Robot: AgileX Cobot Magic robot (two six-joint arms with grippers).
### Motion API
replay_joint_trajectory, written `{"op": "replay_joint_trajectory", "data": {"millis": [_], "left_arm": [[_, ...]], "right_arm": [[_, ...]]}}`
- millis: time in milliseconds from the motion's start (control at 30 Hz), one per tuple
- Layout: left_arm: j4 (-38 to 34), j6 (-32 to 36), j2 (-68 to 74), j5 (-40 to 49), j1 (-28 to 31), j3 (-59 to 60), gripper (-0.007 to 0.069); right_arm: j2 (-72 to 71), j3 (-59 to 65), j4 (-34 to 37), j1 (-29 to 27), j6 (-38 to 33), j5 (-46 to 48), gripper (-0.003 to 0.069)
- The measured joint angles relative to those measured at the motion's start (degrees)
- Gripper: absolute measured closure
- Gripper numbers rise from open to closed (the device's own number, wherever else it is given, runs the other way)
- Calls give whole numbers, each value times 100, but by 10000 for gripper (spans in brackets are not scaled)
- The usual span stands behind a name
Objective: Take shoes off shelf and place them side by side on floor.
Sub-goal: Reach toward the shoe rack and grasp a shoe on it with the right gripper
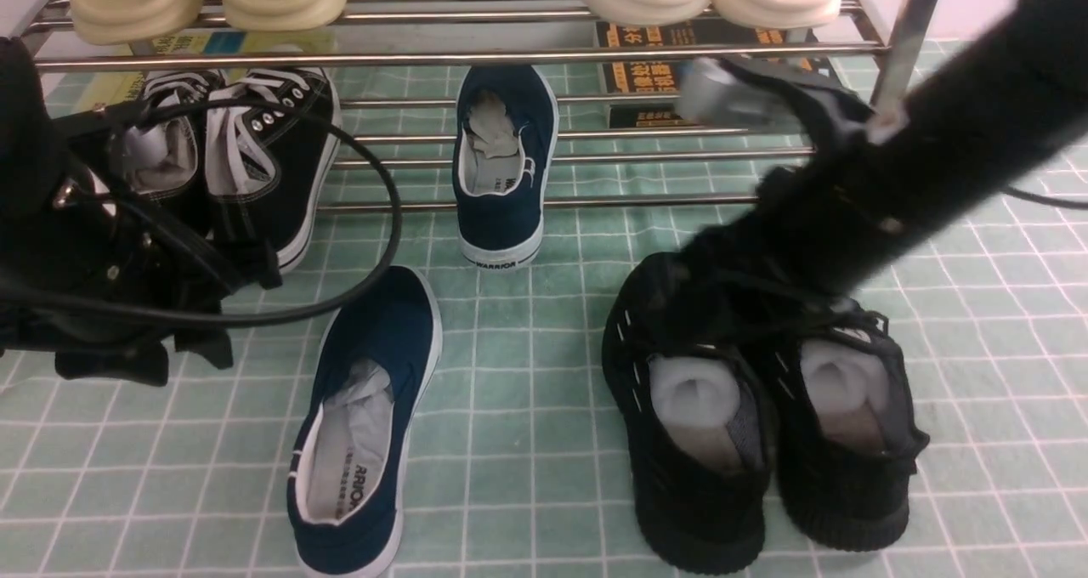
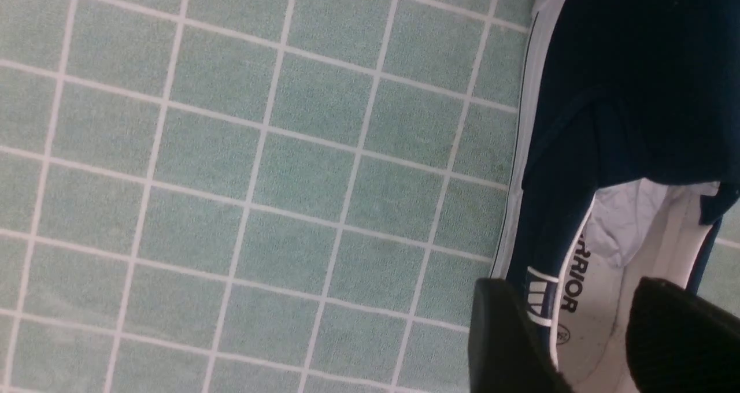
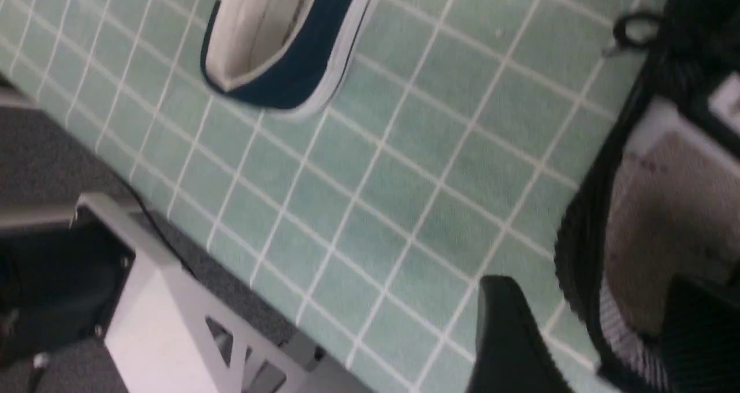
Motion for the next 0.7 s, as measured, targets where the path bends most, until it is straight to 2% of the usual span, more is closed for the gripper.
{"op": "replay_joint_trajectory", "data": {"millis": [67,167,200,267,300,367,500,700], "left_arm": [[0,0,0,22,0,0,293],[0,0,0,27,0,0,293],[0,0,0,27,0,0,293],[0,0,0,48,0,0,293],[0,0,0,53,0,0,293],[0,0,0,75,0,0,293],[0,0,0,92,0,0,293],[36,0,0,92,0,0,295]], "right_arm": [[882,-1117,-612,255,630,16,285],[1831,-2382,-1427,445,1203,118,285],[1964,-2566,-1477,456,1280,141,285],[2802,-3749,-2029,531,1746,301,284],[2863,-3839,-2066,533,1779,310,284],[3552,-4848,-2409,539,2100,456,284],[4384,-6137,-2690,539,2301,568,284],[5042,-6680,-2995,554,2331,568,296]]}}
